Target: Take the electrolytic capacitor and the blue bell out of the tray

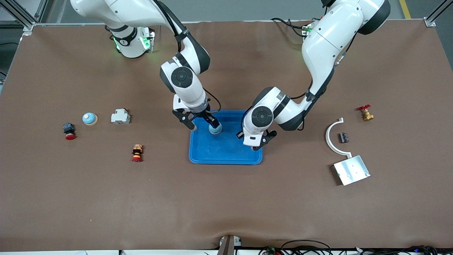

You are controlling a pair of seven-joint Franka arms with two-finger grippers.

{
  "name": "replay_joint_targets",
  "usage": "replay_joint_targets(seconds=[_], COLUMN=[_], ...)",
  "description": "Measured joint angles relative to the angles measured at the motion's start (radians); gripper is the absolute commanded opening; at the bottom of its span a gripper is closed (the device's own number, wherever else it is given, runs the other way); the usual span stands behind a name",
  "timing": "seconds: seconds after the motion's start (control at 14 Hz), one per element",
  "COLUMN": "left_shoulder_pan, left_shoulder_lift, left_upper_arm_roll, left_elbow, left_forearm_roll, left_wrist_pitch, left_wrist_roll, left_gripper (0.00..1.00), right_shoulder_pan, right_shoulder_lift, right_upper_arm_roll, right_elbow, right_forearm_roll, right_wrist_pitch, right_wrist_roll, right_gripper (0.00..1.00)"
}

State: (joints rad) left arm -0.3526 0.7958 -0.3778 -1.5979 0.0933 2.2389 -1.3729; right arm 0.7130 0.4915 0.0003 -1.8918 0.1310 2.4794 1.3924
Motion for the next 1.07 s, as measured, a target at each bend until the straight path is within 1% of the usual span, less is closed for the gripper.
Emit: replay_joint_targets(seconds=[0.29, 0.5, 0.79, 0.93, 1.07], left_shoulder_pan=[0.0, 0.0, 0.01, 0.026, 0.063], left_shoulder_lift=[0.0, -0.012, -0.059, -0.11, -0.162], left_upper_arm_roll=[0.0, 0.0, 0.001, 0.0, -0.009], left_elbow=[0.004, 0.039, 0.126, 0.129, 0.112], left_forearm_roll=[0.0, 0.0, 0.002, 0.002, 0.002], left_wrist_pitch=[0.0, -0.013, -0.172, -0.217, -0.236], left_wrist_roll=[-0.041, -0.047, -0.039, -0.002, 0.071], left_gripper=[0.0, 0.0, 0.0, 0.0, 0.0], right_shoulder_pan=[0.004, 0.01, 0.02, 0.022, 0.031], right_shoulder_lift=[0.072, 0.109, 0.134, 0.139, 0.143], right_upper_arm_roll=[-0.001, -0.001, -0.002, -0.002, -0.002], right_elbow=[0.062, 0.094, 0.113, 0.115, 0.116], right_forearm_roll=[-0.014, -0.015, -0.015, -0.015, -0.015], right_wrist_pitch=[0.0, 0.0, 0.0, 0.0, 0.0], right_wrist_roll=[0.007, 0.015, 0.018, 0.019, 0.022], right_gripper=[1.0, 1.0, 1.0, 1.0, 1.0])
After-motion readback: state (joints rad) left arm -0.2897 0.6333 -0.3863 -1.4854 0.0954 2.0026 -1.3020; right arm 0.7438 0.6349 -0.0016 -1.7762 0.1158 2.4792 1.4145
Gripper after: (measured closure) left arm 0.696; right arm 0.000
